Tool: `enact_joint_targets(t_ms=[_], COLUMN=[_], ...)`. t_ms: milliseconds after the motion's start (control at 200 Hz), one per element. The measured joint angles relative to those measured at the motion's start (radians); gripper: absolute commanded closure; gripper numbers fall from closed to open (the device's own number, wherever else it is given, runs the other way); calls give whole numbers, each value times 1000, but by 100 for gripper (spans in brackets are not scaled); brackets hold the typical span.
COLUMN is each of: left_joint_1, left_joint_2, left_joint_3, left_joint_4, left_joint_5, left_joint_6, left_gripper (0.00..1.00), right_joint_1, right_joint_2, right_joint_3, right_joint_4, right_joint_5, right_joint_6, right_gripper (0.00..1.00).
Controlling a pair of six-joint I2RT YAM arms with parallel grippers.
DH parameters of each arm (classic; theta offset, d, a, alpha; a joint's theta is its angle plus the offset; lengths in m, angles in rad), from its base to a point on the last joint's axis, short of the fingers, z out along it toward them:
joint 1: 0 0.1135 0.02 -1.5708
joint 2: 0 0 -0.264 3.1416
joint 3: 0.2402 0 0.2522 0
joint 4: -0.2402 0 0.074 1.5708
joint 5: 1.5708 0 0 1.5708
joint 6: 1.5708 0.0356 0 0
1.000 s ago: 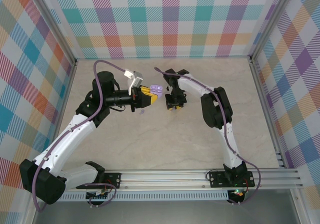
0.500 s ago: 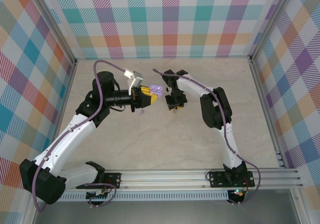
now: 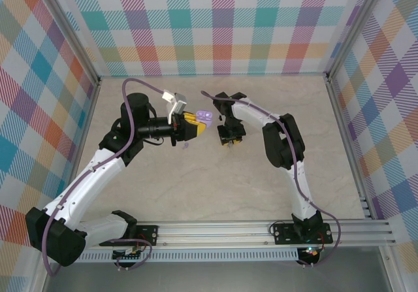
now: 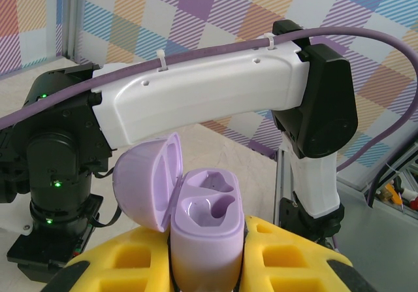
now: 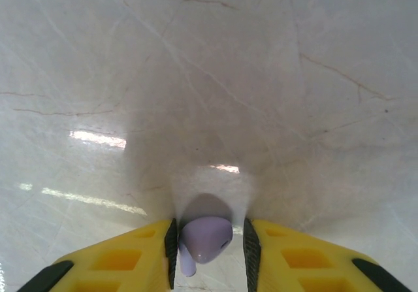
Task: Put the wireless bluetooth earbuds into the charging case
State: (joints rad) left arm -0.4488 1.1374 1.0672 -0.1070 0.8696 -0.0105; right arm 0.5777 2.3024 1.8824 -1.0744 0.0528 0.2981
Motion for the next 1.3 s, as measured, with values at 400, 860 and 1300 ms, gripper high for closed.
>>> enact_joint_targets(t_ms=[400, 860, 1300], left_joint_1=[0, 0, 0], left_joint_2=[0, 0, 0], left_joint_3=[0, 0, -17], left_joint_4=[0, -2, -23], left_joint_5=[0, 0, -5], left_joint_6=[0, 0, 0], left_gripper=[90, 90, 90], right_joint_1=[0, 5, 4], right_joint_2=[0, -3, -130], right_joint_3=[0, -10, -211], right_joint_4=[0, 8, 160], right_joint_5=[1, 21, 46], right_joint_6=[64, 109, 140], right_gripper=[69, 78, 78])
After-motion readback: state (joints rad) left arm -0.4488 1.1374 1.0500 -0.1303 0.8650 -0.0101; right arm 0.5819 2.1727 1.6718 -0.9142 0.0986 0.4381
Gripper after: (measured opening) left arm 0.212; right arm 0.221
